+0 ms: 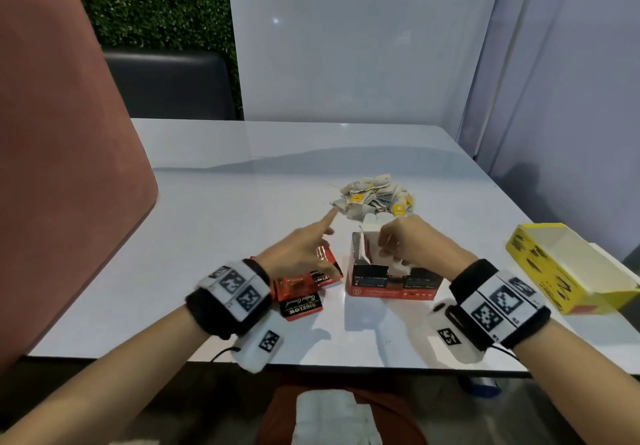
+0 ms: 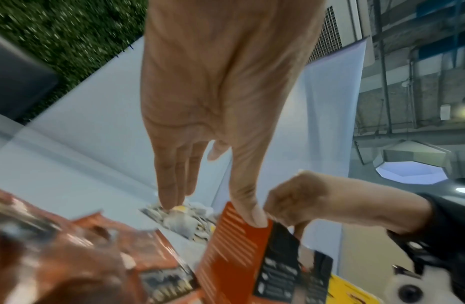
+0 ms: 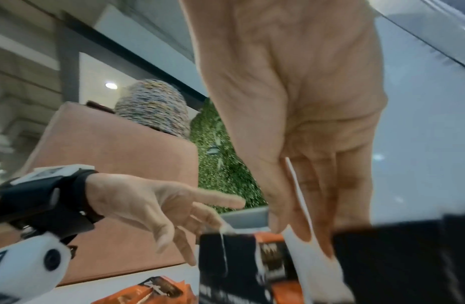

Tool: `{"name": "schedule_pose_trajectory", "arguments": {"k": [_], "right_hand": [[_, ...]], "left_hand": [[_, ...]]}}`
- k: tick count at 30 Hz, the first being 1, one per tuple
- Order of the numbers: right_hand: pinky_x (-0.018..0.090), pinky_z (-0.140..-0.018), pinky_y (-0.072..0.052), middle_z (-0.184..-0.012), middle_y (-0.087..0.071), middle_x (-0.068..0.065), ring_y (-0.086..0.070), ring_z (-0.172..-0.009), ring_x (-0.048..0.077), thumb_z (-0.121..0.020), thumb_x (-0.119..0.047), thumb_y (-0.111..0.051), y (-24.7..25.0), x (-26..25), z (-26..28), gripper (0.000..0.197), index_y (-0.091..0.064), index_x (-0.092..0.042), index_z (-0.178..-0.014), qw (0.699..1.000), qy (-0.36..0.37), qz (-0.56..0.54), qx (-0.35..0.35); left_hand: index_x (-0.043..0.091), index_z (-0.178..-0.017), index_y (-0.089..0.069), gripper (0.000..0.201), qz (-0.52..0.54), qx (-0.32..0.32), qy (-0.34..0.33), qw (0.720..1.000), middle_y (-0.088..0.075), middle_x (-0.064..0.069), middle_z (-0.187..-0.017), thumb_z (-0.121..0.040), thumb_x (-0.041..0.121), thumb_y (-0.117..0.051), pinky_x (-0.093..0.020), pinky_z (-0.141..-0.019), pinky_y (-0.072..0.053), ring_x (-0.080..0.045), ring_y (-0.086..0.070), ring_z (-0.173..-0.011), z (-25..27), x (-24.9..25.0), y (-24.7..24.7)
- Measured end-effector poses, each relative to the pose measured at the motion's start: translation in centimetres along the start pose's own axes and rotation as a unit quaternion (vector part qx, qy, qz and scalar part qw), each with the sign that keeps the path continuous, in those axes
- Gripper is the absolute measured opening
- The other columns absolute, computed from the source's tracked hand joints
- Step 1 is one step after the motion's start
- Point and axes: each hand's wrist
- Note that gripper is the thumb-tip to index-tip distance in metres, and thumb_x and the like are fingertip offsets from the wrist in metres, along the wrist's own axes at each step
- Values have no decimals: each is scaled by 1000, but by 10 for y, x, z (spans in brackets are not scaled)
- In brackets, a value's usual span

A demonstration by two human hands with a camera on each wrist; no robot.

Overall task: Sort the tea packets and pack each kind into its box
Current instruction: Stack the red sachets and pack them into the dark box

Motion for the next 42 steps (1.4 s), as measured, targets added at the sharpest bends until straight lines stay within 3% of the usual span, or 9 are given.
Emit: {"name": "schedule_pose_trajectory", "arguments": {"k": [2,5,10,14,18,24,31,37,42], "right_hand": [[32,-73,-50,-96,-68,8,-63,-91,26,-89,-5,-53,9,-9,11,15,-66,-9,-94,993,19,60,98],[33,-74,-47,-96,-66,4,-59,-92,24,-92,-13,-49,11,-43,31,15,-63,-12,-96,980,88,10,180],[33,-69,-40,-83,-58,6,-54,-81,27,-93,-38,-51,-42,-94,26,33,-54,-6,-83,998,53,27,-12],[36,-87,-45,-121,-53,13,-55,-106,26,-91,-46,-51,-76,-116,7,58,-46,1,-124,996,-11,59,-60],[39,-94,-43,-130,-46,16,-48,-119,29,-93,-41,-50,-83,-122,-1,60,-38,3,-132,990,-14,126,-54],[36,-82,-45,-117,-59,11,-60,-106,30,-88,-29,-58,-83,-116,-1,56,-33,1,-129,997,-39,67,-19],[32,-56,-32,-96,-64,9,-60,-88,32,-91,-16,-57,-63,-106,14,23,-42,-13,-108,989,68,-67,112],[35,-66,-51,-92,-64,5,-61,-81,22,-83,-17,-63,-45,-102,18,19,-49,-21,-95,965,87,-234,83],[15,-45,-41,-92,-60,6,-54,-66,13,-83,-9,-59,-40,-96,18,34,-42,-17,-111,960,89,-264,11]], "left_hand": [[26,-146,-23,83,15,25,18,999,-50,-5,-135,-79,19,-72,-25,-97,-44,-12,-52,-115,19,-18,22],[22,-119,-54,35,-4,63,63,996,-65,4,-105,-86,11,-62,-24,-83,-50,-5,-61,-93,46,-47,51],[13,-96,-62,9,-29,97,176,979,-67,-5,-94,-88,12,-60,-19,-63,-50,-14,-63,-80,65,-75,63],[8,-104,-53,46,-104,51,246,962,-61,-6,-98,-82,47,-62,-28,-71,-48,-19,-59,-89,56,-73,43],[5,-111,-42,67,-139,54,245,958,-51,-6,-101,-70,46,-75,-28,-69,-37,-20,-49,-90,42,-71,29],[7,-113,-41,67,-85,93,232,965,-54,-10,-113,-65,28,-83,-33,-80,-43,-24,-50,-98,36,-72,23],[10,-112,-41,66,-66,218,182,957,-56,-9,-105,-64,22,-84,-38,-81,-46,-26,-54,-97,44,-82,26],[8,-115,-42,64,-1,293,157,943,-57,-8,-96,-65,13,-83,-27,-70,-41,-24,-56,-89,54,-84,34],[11,-89,-64,22,67,354,124,925,-65,1,-80,-73,18,-77,-12,-59,-37,-7,-55,-69,68,-72,49]]}}
Point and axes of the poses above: each hand's wrist, its own z-axis away from the middle knuckle, its own y-axis out of the back of the hand, x = y × z
